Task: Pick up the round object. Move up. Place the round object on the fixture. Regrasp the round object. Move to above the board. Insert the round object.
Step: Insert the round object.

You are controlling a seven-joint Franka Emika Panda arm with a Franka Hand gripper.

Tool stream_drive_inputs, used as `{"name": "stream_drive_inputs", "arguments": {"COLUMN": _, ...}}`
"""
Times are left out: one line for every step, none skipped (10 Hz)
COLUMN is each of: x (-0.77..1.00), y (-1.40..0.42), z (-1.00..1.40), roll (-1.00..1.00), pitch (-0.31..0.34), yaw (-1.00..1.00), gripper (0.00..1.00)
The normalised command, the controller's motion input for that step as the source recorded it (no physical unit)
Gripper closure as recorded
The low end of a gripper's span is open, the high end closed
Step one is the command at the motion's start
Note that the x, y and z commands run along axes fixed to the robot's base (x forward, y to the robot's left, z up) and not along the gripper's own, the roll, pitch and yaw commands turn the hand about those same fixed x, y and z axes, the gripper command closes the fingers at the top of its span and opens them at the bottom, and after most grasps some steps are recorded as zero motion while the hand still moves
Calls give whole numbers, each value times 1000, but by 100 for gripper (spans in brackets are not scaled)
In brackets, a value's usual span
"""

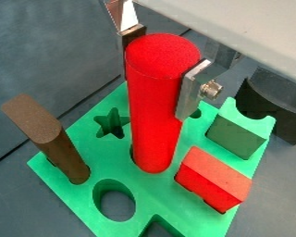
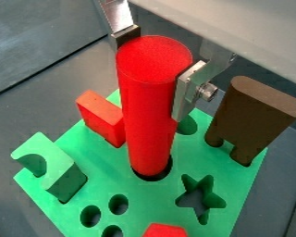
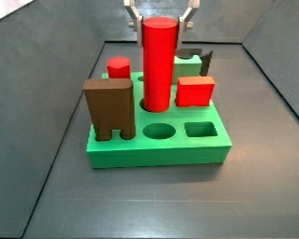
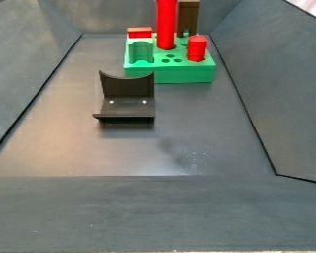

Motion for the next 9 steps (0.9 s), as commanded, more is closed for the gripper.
{"name": "stream_drive_inputs", "arguments": {"x": -423, "y": 0, "z": -274, "roll": 87, "pitch": -53, "yaw": 0, "gripper": 100}}
{"name": "stream_drive_inputs", "arguments": {"x": -383, "y": 0, "z": -277, "roll": 51, "pitch": -64, "yaw": 0, "gripper": 100}}
{"name": "stream_drive_inputs", "arguments": {"x": -194, "y": 0, "z": -317, "roll": 54, "pitch": -50, "yaw": 0, "gripper": 100}}
{"name": "stream_drive_inputs", "arguments": {"x": 0, "y": 0, "z": -429, "roll": 33, "pitch": -46, "yaw": 0, "gripper": 100}}
{"name": "stream_drive_inputs", "arguments": {"x": 0, "y": 0, "z": -523, "roll": 60, "pitch": -69, "yaw": 0, "gripper": 100}}
{"name": "stream_drive_inputs", "arguments": {"x": 0, "y": -6, "z": -531, "roll": 61, "pitch": -56, "yaw": 0, "gripper": 100}}
{"name": "stream_drive_inputs", "arguments": {"x": 0, "y": -3, "z": -494, "roll": 43, "pitch": -69, "yaw": 0, "gripper": 100}}
{"name": "stream_drive_inputs", "arguments": {"x": 0, "y": 0, "z": -449, "roll": 14, "pitch": -77, "yaw": 0, "gripper": 100}}
{"name": "stream_drive_inputs", "arguments": {"x": 0, "y": 0, "z": -306, "roll": 0, "pitch": -60, "yaw": 0, "gripper": 100}}
